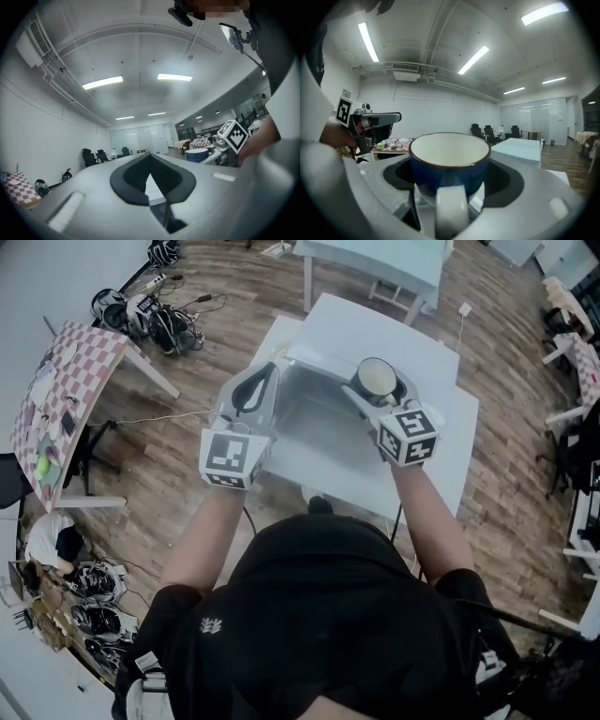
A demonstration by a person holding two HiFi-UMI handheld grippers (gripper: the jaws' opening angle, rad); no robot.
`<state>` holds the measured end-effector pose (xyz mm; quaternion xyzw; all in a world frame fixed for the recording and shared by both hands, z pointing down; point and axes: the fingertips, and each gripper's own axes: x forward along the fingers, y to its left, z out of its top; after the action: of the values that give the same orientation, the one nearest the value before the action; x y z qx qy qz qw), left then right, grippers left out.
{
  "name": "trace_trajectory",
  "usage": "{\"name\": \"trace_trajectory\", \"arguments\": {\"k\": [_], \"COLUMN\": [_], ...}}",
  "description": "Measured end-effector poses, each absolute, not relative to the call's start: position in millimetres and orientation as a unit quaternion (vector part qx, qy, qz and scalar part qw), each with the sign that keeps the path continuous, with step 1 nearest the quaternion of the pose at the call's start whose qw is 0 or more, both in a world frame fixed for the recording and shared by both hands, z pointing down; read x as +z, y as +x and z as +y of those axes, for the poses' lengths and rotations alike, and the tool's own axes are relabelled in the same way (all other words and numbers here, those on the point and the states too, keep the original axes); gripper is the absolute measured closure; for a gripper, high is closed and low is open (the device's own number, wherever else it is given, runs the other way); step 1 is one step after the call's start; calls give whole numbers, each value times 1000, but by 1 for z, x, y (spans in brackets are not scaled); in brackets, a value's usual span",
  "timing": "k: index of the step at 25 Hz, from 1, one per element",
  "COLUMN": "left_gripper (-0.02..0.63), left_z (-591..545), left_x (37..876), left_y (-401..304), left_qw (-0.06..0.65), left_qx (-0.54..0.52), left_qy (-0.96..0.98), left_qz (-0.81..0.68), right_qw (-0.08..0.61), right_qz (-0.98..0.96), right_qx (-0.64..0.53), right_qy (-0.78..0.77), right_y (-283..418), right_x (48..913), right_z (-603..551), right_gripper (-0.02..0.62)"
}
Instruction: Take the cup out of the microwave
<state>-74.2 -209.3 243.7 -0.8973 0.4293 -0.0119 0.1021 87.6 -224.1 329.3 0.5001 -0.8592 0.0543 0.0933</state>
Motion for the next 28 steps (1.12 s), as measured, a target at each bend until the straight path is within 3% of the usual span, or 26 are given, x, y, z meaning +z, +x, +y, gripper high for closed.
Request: {"name": "trace_trajectory", "arguments": {"k": [28], "left_gripper": [604], "left_z": [-241], "left_x": [196], "left_y": [-70], "left_qw": [100], "left_qx": [-4], "left_qy": [-900], "left_qz": [424], "right_qw": [77], "right_qz": [-853], "right_qx": [39], "right_qy": [514], "right_y": [116], "right_x": [261], "right_z": [-254], "right_gripper": [192]}}
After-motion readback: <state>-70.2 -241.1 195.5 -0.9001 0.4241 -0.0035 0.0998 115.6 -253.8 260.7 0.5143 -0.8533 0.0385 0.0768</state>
